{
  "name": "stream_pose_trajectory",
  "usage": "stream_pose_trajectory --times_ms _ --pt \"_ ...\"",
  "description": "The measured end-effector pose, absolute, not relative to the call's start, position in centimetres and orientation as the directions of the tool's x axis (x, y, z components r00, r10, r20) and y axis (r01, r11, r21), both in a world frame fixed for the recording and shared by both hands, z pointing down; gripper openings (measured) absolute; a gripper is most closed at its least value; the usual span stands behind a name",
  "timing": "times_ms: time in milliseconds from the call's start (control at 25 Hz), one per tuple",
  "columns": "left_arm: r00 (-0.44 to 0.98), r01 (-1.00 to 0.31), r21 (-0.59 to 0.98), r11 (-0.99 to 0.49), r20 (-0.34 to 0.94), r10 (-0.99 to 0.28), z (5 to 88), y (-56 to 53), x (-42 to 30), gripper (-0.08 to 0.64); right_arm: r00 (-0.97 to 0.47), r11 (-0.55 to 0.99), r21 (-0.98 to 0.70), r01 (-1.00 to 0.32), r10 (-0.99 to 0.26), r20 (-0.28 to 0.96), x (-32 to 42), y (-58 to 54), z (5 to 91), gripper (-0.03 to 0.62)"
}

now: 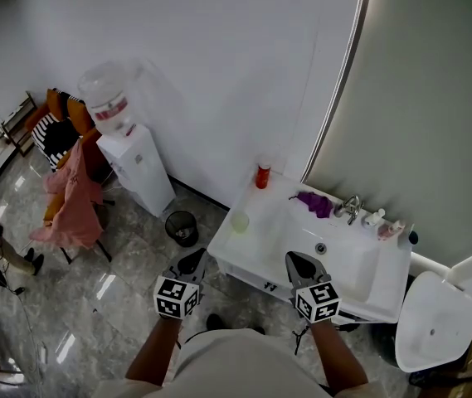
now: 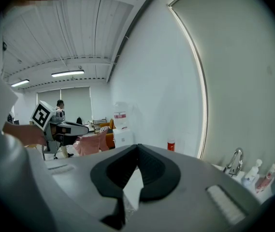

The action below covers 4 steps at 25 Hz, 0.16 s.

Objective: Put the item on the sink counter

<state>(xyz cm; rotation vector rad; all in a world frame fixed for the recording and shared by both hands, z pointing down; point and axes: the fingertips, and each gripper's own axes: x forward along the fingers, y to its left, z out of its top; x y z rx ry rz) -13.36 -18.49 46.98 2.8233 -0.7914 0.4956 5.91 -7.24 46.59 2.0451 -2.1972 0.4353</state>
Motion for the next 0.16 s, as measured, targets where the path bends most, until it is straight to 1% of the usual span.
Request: stream_pose_trajectory --times_ms 160 --pt "0.802 -0.533 0.072 -0.843 0.363 -0.475 47.08 -18.4 -13.75 0.008 -0.088 0.052 -0.136 -0.989 -0.958 0.273 5.62 -7.12 46.58 0.011"
